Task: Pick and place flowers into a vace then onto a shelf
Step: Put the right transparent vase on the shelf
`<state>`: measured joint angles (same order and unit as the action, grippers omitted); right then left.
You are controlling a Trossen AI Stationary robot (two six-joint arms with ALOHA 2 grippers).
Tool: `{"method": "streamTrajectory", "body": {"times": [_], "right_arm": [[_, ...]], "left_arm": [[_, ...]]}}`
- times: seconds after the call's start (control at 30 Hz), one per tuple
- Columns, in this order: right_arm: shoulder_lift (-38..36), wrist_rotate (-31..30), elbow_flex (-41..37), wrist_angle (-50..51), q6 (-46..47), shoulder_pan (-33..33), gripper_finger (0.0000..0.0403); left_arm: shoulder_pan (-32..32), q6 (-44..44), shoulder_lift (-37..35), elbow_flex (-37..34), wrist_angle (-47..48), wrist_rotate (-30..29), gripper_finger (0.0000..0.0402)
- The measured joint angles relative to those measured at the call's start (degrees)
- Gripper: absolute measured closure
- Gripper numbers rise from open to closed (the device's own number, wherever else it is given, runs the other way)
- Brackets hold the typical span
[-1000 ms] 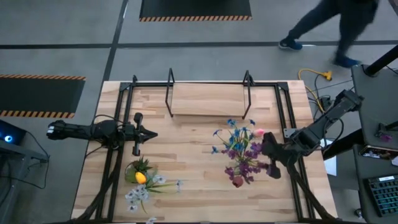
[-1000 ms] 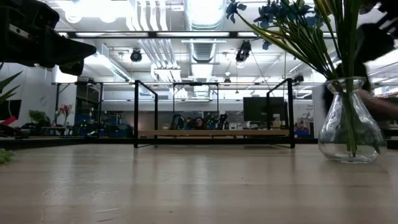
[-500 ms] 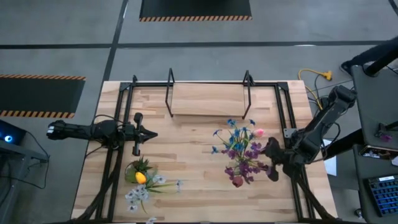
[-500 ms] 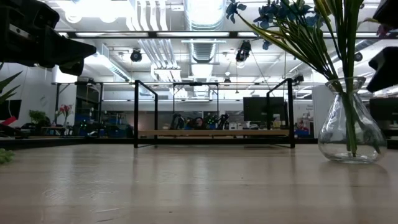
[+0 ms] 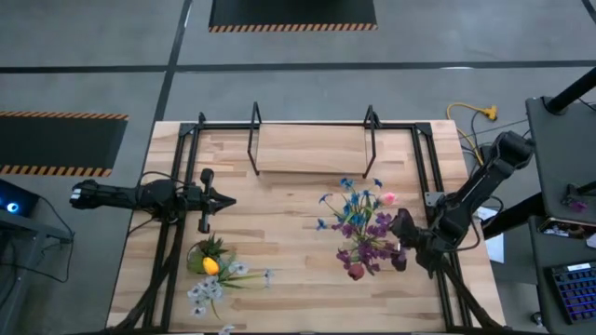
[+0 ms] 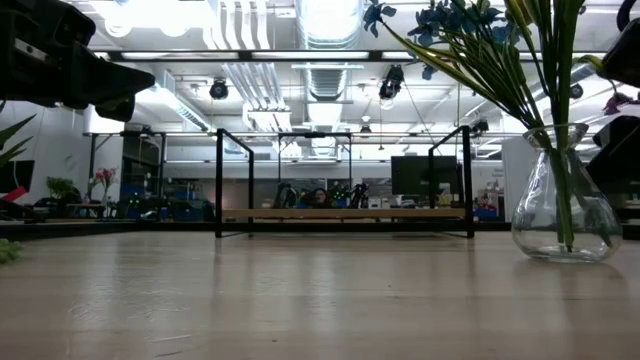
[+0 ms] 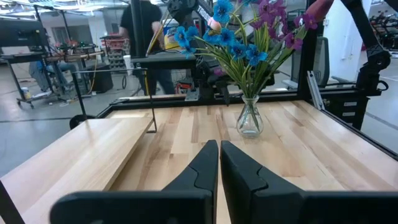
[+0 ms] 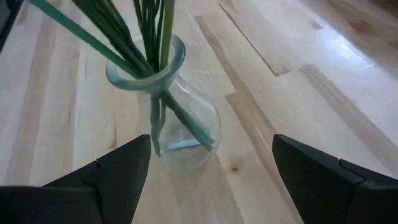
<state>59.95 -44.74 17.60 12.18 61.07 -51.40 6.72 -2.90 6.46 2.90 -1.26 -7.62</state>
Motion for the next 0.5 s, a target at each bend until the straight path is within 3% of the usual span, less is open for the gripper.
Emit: {"method": "streamTrajectory", "body": {"times": [0.17,0.3,0.5], "right_arm": [[2.3,0.2,-0.6,-4.2,-1.9,0.0,0.0078],[2.6,6.4,2.0,-3.8,-2.0,-0.1,0.0078],[2.4,10.5,9.9,6.6,-1.3,-2.7,0.0078]], "left_arm": [[0.0,0.0,0.0,0.0,0.0,0.0,0.0402],[0.0,0.0,0.0,0.0,0.0,0.0,0.0402],[0.0,0.0,0.0,0.0,0.0,0.0,0.0402]]}}
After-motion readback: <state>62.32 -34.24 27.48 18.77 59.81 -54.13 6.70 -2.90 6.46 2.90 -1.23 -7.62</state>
